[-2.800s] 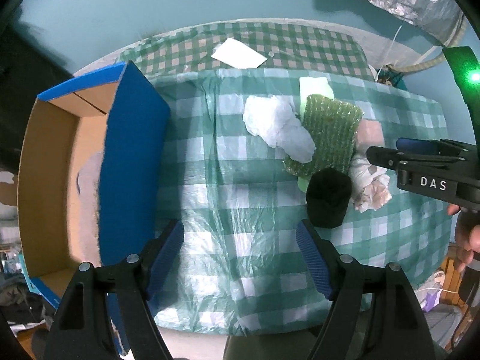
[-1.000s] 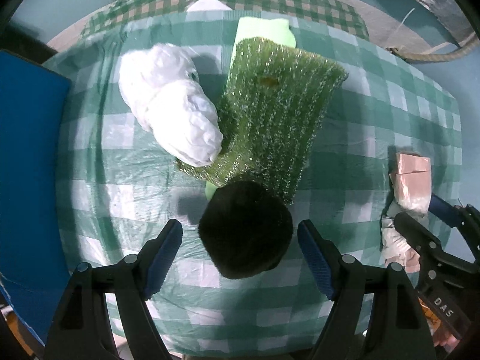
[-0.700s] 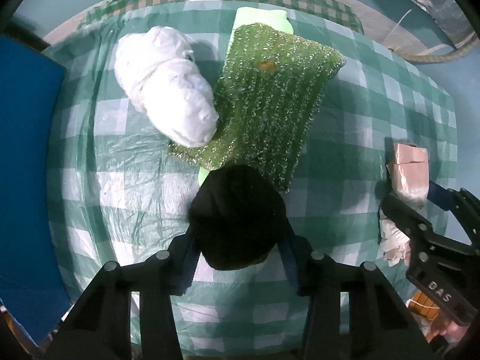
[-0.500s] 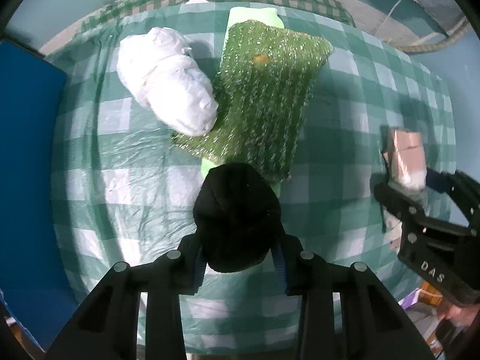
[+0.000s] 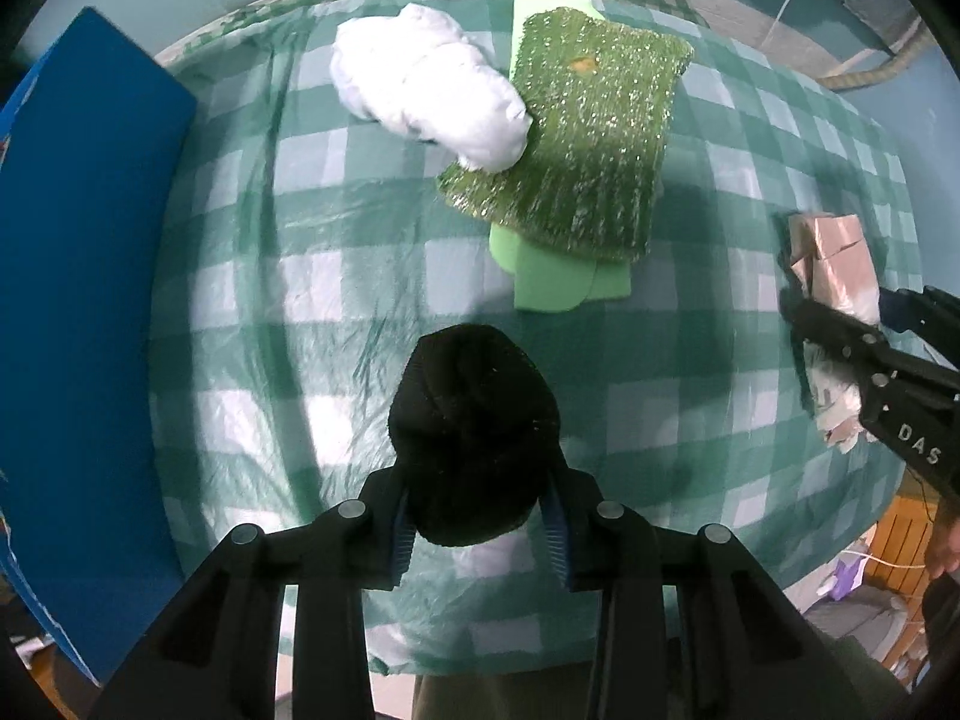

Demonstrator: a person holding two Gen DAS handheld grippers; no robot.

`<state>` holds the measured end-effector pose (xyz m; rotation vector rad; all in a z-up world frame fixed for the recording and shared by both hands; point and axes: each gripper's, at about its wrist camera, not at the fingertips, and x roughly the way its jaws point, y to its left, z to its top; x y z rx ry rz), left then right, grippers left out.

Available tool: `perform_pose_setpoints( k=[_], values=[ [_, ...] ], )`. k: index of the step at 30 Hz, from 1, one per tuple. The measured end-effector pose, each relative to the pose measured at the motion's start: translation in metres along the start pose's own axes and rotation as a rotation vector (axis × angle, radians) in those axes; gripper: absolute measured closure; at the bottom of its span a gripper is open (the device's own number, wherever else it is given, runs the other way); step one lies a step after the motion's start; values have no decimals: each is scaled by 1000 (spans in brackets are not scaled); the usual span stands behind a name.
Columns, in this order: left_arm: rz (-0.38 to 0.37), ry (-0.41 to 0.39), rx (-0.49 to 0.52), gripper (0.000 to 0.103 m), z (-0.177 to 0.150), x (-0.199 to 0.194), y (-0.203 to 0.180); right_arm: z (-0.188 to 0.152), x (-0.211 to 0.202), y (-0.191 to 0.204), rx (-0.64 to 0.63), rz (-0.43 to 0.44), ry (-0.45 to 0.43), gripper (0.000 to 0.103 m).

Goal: Organize soft objects
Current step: 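Lift the black knit item with the left tool while the right tool lifts the bundle toward the box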

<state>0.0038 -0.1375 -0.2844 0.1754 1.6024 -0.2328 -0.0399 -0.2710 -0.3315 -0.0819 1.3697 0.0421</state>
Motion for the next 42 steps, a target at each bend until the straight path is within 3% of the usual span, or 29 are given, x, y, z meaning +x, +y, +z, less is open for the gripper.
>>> perform_pose_setpoints(
  k=[9,24,42],
  values=[
    [14,-22,28,67,-31,-12,19,-3,-19,22,-17,31,-8,64],
    [39,-79,56,67,-53,-57,51,6,-47,53,-30,59,-23,65],
    [66,-141,3,67,-44,-108,82,31,-94,101,-107,76,-63,65]
  ],
)
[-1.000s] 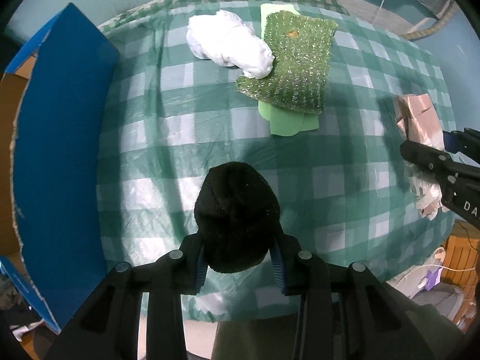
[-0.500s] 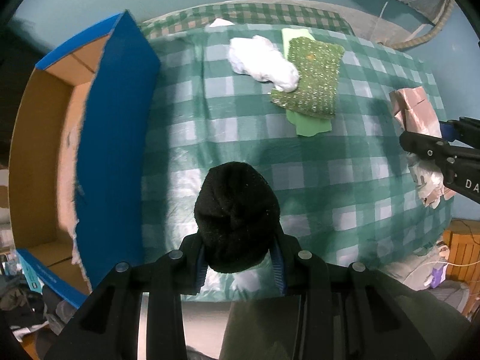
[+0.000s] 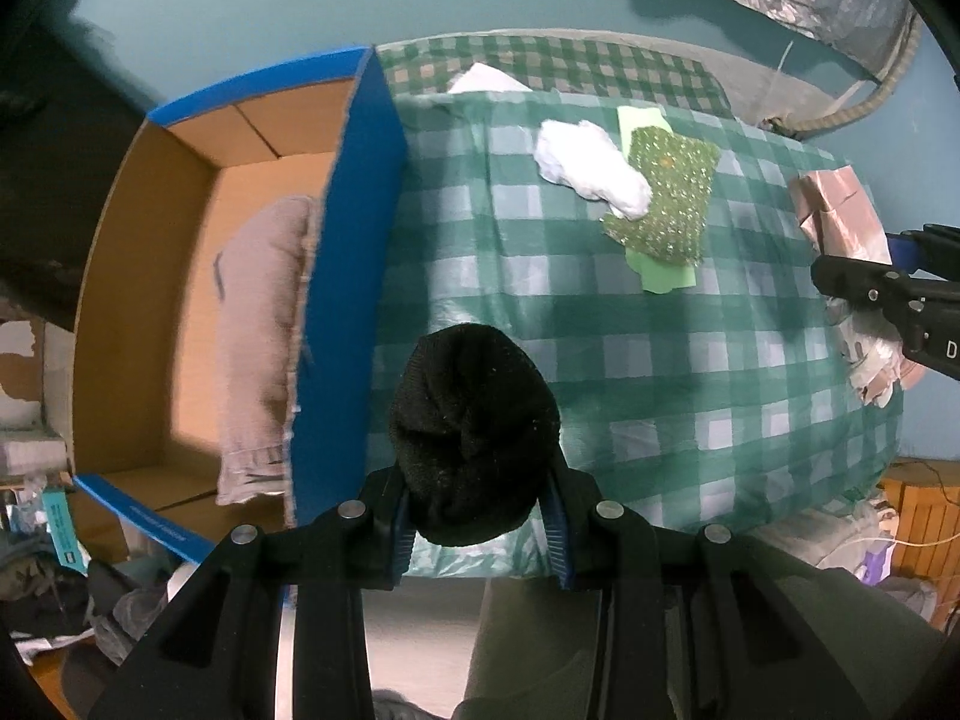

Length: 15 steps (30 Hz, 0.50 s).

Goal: Organize soft objects
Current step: 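Lift the black knit item with the left tool while the right tool lifts the bundle toward the box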

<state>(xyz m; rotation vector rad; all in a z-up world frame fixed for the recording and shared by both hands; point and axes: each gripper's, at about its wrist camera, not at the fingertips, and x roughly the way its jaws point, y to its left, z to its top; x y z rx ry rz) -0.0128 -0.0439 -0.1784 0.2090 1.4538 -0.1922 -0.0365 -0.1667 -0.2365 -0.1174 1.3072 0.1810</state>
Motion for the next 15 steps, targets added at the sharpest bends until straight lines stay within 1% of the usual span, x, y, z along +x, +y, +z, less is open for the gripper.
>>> perform_pose_setpoints(
  k=[8,15],
  values=[
    [10,-33,-40,67,2,-17,23,17,-11,24,-49,12,-14,65],
    [26,-47,-81,67,0,-25,42,35,-14,47,-88,32,-30,64]
  ],
)
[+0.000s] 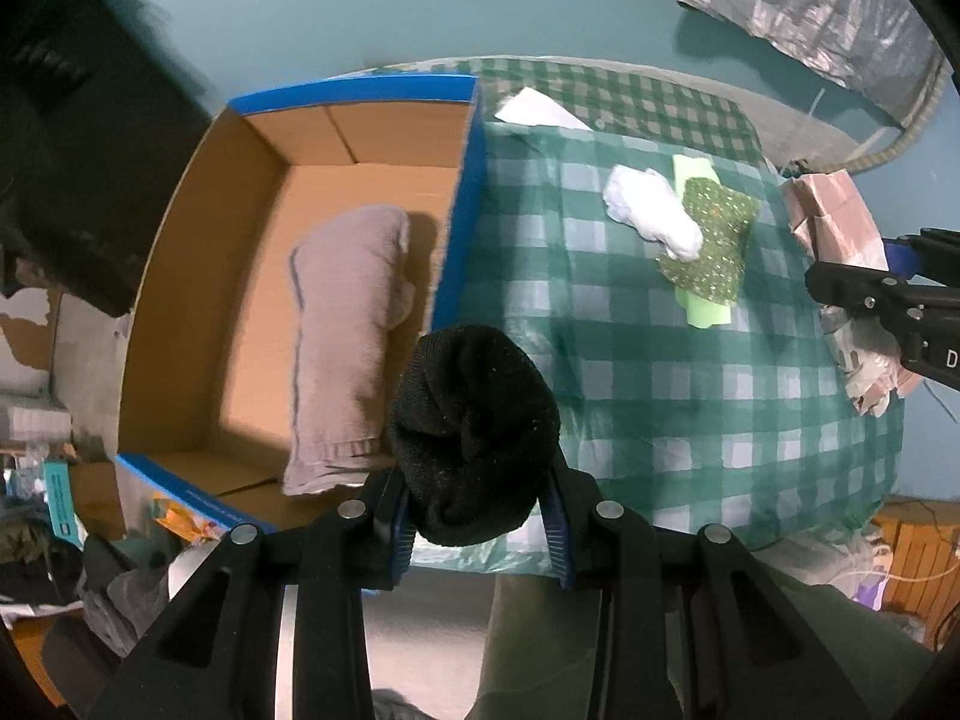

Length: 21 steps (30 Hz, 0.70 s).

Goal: Organize soft objects
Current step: 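Lift the black knit item with the left tool while the right tool lifts the bundle toward the box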

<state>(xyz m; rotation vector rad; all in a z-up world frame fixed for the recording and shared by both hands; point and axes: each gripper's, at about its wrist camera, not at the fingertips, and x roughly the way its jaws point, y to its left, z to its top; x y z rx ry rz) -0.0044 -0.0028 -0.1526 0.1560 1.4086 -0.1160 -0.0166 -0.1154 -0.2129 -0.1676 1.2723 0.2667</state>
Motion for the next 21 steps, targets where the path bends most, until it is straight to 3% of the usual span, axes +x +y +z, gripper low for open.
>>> perform_pose_setpoints(
  k=[21],
  values=[
    [25,-38,-80,67,-1,-19,58,67,6,92,-165,45,-27,64]
  ],
)
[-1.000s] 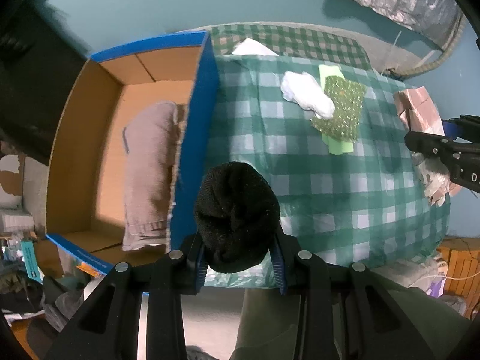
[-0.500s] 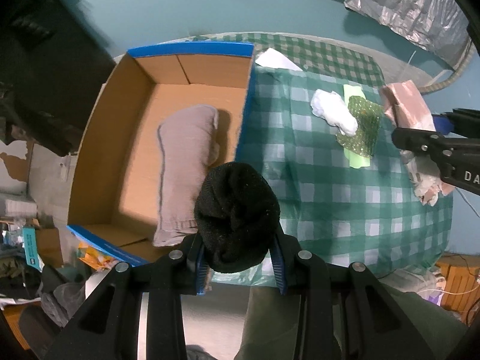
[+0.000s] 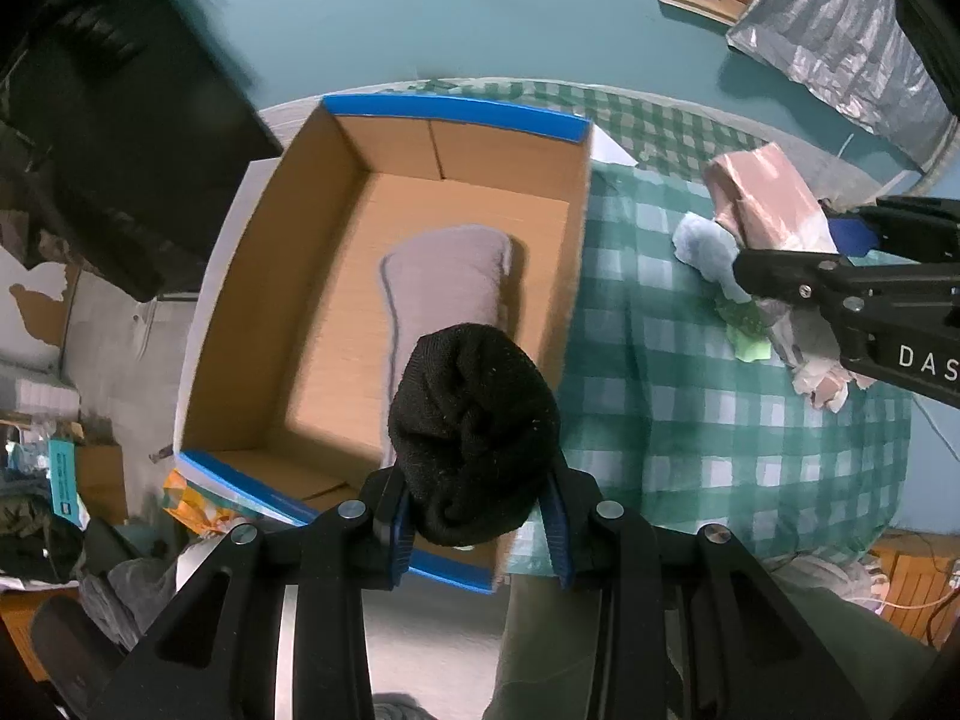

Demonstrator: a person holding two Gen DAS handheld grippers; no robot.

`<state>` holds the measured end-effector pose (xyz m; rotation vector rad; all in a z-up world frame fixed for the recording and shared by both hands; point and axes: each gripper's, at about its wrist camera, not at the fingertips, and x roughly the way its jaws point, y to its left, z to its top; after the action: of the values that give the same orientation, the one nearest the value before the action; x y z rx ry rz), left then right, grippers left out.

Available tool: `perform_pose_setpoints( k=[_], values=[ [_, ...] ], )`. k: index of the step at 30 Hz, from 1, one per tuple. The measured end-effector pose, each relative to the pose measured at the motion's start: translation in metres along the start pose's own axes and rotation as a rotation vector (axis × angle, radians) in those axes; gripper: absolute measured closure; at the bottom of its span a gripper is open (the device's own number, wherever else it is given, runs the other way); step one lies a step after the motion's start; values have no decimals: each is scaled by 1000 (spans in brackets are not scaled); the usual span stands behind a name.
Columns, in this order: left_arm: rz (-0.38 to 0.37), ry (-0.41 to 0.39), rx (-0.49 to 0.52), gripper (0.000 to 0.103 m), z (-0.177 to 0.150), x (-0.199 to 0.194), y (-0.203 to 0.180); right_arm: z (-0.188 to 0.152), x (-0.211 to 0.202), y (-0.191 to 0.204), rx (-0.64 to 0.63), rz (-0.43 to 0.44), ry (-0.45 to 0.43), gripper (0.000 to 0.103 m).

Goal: Organize soft objects
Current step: 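Lift the black knit item with the left tool while the right tool lifts the bundle toward the box, then open the left gripper over the box while the right gripper releases the pink-and-white bundle inside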

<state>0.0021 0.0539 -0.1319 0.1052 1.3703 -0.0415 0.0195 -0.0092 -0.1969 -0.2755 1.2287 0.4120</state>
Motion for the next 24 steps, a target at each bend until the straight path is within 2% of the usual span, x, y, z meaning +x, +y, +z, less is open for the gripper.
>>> perform_pose_setpoints(
  k=[15,24],
  values=[
    [11,-17,-65,67,10,3,53,48,9,47,-89,16,-6,64],
    [16,11,-129,67,12,21,85,72,30,61,-95,41,34,64]
  ],
)
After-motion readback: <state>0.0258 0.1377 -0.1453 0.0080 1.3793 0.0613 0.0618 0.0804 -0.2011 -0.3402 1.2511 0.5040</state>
